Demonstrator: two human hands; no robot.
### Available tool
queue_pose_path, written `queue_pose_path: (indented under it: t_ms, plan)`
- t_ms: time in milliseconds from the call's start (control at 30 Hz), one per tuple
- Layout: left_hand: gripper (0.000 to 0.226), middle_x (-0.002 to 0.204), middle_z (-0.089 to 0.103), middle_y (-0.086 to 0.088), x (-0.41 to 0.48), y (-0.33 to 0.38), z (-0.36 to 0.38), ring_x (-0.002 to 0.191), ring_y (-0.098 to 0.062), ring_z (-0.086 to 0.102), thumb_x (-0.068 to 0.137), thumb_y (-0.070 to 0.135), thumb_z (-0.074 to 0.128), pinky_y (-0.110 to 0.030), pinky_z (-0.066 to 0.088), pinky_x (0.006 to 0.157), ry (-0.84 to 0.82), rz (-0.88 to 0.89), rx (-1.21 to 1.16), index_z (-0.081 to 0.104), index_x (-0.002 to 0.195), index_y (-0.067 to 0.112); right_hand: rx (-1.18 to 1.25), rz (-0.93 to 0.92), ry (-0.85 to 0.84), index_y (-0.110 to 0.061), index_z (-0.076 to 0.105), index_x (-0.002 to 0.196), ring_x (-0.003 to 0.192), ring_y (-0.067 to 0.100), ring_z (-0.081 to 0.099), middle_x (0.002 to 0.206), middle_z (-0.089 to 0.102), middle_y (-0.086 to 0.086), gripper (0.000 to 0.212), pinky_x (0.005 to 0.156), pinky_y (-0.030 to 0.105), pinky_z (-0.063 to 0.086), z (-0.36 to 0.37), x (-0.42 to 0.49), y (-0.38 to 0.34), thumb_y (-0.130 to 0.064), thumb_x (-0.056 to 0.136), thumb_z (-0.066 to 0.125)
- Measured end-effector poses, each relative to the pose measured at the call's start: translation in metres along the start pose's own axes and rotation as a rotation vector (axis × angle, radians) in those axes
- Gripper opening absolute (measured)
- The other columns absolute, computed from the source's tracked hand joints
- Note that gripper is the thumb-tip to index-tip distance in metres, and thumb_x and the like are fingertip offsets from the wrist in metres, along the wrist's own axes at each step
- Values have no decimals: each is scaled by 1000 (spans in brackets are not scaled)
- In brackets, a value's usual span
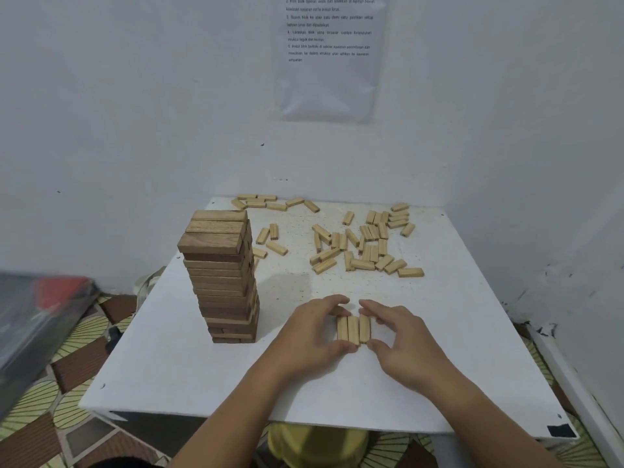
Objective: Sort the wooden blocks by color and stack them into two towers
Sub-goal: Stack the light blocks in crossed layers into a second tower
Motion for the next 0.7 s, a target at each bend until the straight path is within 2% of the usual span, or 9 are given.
queue_pose_path:
  t_ms: [67, 167, 267, 433, 567, 700]
  plan:
    - [76, 126, 61, 28, 0, -1, -1, 125, 4, 48, 78, 46, 83, -30, 42, 109, 9, 4, -10, 47, 144, 43, 26, -1, -28, -52, 45, 145, 121, -3, 49, 129, 52, -23, 68, 96, 6, 34, 4, 0, 0, -18, 93, 72]
    - [76, 126, 60, 28, 0, -2, -3, 125, 5, 48, 79, 44, 84, -28, 41, 109, 21, 6, -12, 47, 144, 43, 46, 8, -54, -58, 42, 144, 126, 1, 47, 132, 49, -24, 72, 108, 22, 38, 6, 1, 1, -21, 91, 75]
    - [74, 125, 60, 29, 0, -1, -3, 125, 7, 47, 79, 43, 84, -26, 42, 108, 22, 13, -13, 47, 144, 44, 69, 24, -41, -57, 34, 149, 127, -3, 44, 141, 38, -30, 85, 111, 25, 38, 2, 1, 1, -23, 87, 80]
    - [75, 125, 61, 28, 0, 0, -4, 124, 5, 49, 79, 42, 85, -27, 42, 107, 26, 8, -16, 48, 144, 43, 91, 62, -37, -53, 34, 150, 119, -4, 46, 128, 55, -31, 86, 109, 28, 39, 8, 6, 2, -20, 86, 80]
    - [76, 127, 62, 25, 1, 0, -4, 124, 4, 51, 76, 39, 86, -30, 45, 107, 20, -13, -31, 51, 143, 40, 92, 69, -5, -53, 38, 149, 113, -1, 49, 123, 58, -31, 84, 104, 28, 43, 9, 7, 3, -20, 85, 81]
    - [75, 125, 63, 27, 1, 0, -5, 123, 4, 53, 75, 38, 87, -29, 47, 105, 20, -24, -30, 52, 142, 40, 90, 50, 3, -70, 36, 133, 110, 2, 49, 120, 57, -32, 80, 105, 34, 43, 11, 5, 0, -28, 83, 83]
Point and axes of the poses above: each hand's wrist, its own x-axis towards the middle knuckle, its own z-axis out of the palm, y = z × x, the point moved 7 cm from there along x, towards the middle knuckle
